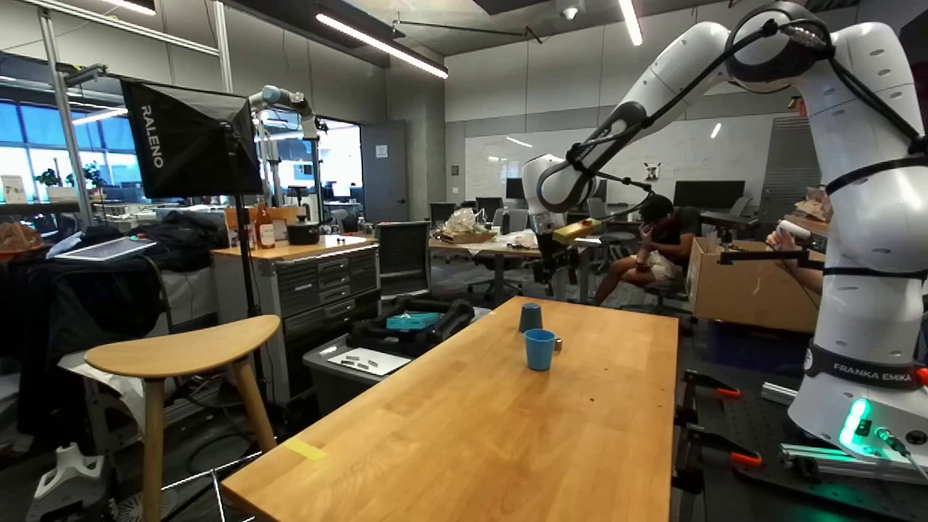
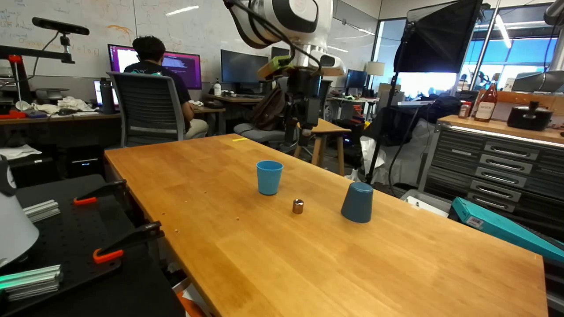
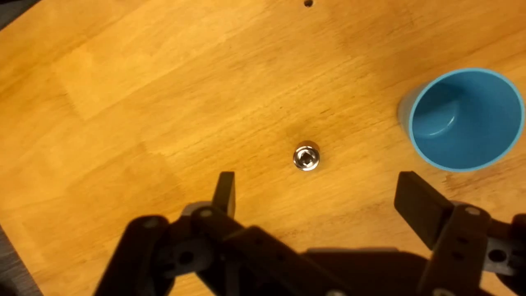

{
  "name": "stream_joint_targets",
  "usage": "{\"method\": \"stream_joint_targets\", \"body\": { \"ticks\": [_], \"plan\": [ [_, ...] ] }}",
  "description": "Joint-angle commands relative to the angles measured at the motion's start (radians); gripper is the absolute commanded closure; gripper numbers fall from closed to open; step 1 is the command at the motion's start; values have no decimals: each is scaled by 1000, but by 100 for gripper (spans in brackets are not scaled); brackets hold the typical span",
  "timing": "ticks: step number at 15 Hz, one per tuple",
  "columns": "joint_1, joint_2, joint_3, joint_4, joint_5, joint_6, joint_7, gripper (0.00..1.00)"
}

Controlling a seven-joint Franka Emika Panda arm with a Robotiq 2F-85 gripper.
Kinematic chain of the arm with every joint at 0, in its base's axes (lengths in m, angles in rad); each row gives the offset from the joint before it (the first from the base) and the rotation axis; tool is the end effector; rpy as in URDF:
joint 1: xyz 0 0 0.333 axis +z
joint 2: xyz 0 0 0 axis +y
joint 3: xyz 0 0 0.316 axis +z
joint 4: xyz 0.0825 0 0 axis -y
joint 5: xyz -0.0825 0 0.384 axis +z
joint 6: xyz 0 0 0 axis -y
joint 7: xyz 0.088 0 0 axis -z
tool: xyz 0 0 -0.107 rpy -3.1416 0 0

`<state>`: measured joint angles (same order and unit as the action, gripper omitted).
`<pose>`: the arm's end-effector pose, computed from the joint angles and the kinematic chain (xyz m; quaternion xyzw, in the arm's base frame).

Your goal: Put the golden object in the blue cup

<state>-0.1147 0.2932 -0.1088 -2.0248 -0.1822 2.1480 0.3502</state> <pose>0.5616 -0.1340 0.2926 0.9665 -0.2259 -0.0787 0.0927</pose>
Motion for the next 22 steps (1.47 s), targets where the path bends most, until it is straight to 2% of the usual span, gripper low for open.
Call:
{"method": "stream_joint_targets", "body": {
  "ticks": [1, 6, 12, 13, 14, 15, 16, 19, 22],
  "plan": [
    [12, 139, -20, 52, 93, 84, 104, 0],
    [5, 268, -47, 42, 196, 237, 151, 0],
    [20, 336, -77, 3, 262, 424, 158, 0],
    [19, 338, -77, -6, 271, 452, 152, 25],
    [12, 341, -74, -11, 282, 471, 142, 27],
    [12, 345, -76, -15, 289, 491, 142, 34],
    [13, 348, -79, -17, 293, 503, 142, 44],
    [9, 341, -77, -27, 315, 519, 132, 66],
    [-13, 317, -60, -34, 340, 479, 100, 88]
  ]
}}
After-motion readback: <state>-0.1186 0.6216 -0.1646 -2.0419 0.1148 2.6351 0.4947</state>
